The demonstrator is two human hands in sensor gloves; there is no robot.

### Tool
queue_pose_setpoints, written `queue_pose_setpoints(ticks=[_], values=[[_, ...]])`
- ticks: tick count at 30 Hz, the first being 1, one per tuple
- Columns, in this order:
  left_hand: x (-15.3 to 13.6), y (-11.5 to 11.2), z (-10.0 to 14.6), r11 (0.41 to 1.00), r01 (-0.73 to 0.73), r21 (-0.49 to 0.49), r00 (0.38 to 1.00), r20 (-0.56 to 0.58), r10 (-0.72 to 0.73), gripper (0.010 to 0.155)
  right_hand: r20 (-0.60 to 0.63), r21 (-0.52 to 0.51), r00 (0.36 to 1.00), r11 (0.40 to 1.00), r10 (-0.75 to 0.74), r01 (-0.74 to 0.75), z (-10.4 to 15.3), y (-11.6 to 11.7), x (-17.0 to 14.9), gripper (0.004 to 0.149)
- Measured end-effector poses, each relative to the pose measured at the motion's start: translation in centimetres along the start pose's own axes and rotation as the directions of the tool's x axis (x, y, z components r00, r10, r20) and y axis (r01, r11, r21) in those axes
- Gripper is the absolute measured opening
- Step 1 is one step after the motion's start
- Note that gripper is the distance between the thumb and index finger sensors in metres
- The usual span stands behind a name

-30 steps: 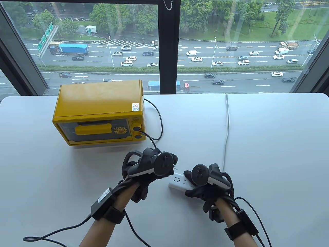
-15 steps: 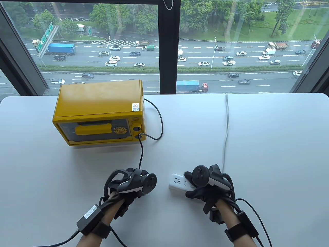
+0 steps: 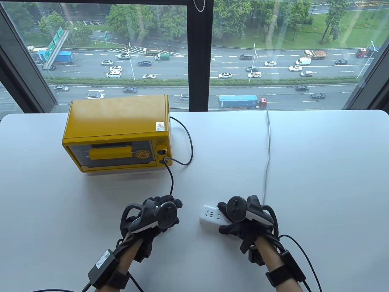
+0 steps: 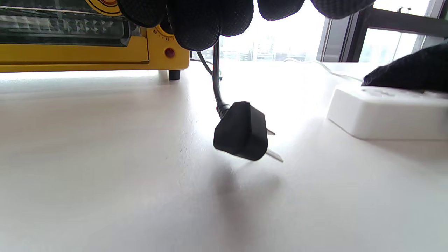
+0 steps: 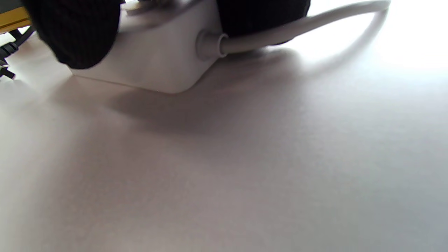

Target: Unplug the oven

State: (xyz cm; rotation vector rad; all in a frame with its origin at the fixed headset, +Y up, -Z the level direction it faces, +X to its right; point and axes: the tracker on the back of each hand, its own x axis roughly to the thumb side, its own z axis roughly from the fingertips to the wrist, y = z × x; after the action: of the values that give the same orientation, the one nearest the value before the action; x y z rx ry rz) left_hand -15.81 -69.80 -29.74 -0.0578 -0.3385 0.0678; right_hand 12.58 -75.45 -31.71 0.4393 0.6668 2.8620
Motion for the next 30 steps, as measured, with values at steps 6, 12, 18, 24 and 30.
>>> queue_pose_setpoints(ticks=[6, 12, 18, 24, 30], values=[[-3.5, 1.6, 1.4, 0.993, 0.007, 0.120, 0.973, -0.228, 0.021, 0.075, -0.009, -0.287, 0.995, 0.953, -0.102, 0.096, 2.6, -2.7, -1.9, 0.069], [-6.3, -0.3, 2.1, 1.000, 0.016, -0.021, 0.952, -0.304, -0.022, 0.077, -0.104, -0.490, 0.988, 0.870, -0.118, 0.052, 4.0, -3.8, -6.0, 0.066], [-7.5, -2.4, 2.0, 0.986, 0.015, -0.165, 0.938, -0.339, -0.071, 0.077, -0.263, -0.426, 0.959, 0.905, -0.104, -0.018, 3.8, -2.5, -10.1, 0.070], [-7.8, -3.5, 1.7, 0.971, -0.007, -0.239, 0.939, -0.336, -0.076, 0.077, -0.316, -0.352, 0.946, 0.934, -0.065, -0.054, 3.4, -1.5, -11.0, 0.071], [-7.7, -3.6, 1.7, 0.968, -0.012, -0.251, 0.940, -0.333, -0.075, 0.076, -0.316, -0.331, 0.947, 0.942, -0.055, -0.055, 3.1, -1.2, -10.5, 0.072]])
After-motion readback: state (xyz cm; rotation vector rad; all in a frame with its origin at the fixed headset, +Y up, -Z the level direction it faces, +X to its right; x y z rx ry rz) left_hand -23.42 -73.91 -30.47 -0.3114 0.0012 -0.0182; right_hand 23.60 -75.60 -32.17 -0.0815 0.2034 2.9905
